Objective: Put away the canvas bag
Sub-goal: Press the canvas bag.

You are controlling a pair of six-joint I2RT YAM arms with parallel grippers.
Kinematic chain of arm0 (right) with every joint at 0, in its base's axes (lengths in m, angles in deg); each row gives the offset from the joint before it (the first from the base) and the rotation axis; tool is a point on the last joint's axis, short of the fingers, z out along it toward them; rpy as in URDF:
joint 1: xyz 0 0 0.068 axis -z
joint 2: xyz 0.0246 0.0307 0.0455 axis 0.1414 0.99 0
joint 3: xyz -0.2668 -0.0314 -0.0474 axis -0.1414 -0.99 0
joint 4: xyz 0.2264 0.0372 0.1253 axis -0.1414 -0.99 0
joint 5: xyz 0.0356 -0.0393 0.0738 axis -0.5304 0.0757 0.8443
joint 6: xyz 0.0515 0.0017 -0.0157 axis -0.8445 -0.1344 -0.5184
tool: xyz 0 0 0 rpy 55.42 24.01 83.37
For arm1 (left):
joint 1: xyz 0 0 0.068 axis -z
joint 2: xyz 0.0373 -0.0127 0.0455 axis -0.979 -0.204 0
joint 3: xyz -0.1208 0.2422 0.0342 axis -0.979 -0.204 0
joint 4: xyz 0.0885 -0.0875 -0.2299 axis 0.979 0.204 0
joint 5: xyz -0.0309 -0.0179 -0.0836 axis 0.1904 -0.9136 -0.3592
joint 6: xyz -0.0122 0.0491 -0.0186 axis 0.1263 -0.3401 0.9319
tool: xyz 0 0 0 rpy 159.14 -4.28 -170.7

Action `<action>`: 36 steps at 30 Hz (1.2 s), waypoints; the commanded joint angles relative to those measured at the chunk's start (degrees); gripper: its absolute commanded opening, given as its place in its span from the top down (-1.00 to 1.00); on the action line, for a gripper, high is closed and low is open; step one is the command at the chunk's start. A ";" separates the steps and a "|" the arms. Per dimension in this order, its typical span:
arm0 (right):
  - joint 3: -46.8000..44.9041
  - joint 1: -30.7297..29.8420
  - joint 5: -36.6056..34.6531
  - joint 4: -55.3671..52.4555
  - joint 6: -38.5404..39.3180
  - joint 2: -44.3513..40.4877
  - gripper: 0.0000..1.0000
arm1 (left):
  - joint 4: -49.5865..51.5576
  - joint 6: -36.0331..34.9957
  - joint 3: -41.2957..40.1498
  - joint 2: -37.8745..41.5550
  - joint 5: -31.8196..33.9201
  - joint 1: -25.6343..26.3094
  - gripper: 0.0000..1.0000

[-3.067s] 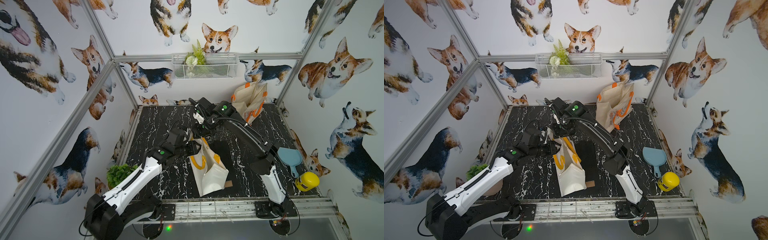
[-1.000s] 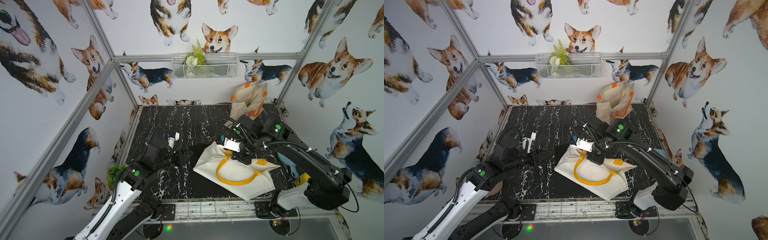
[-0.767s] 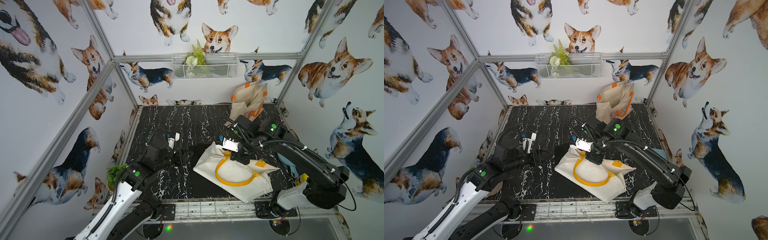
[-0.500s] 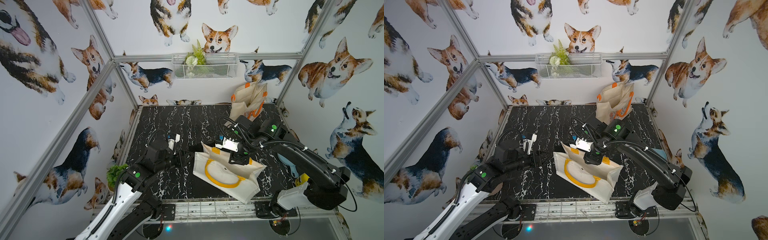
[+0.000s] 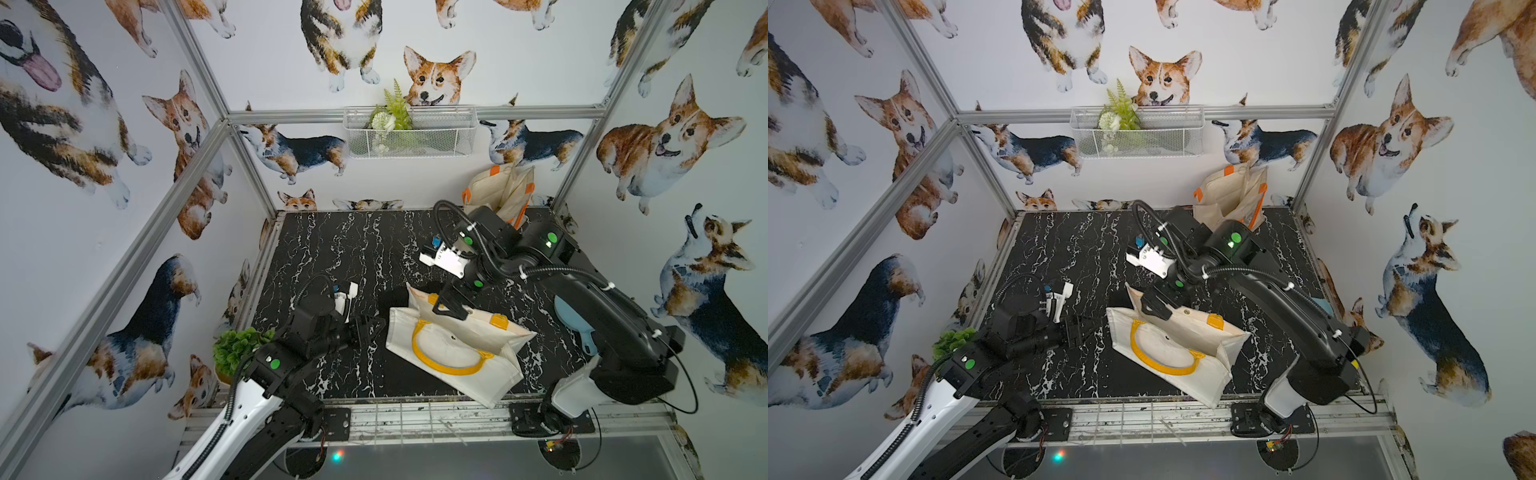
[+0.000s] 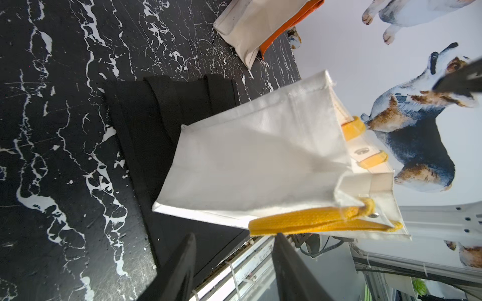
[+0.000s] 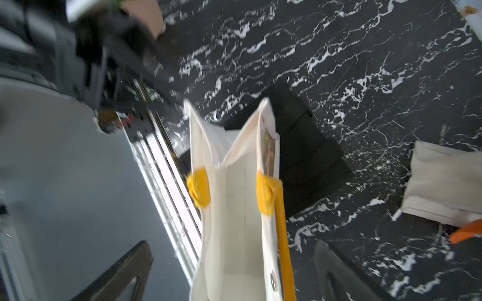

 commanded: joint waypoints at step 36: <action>-8.17 -5.80 0.19 5.61 -14.57 7.66 -0.53 | -23.86 -2.71 -1.11 -21.09 -11.13 0.38 0.34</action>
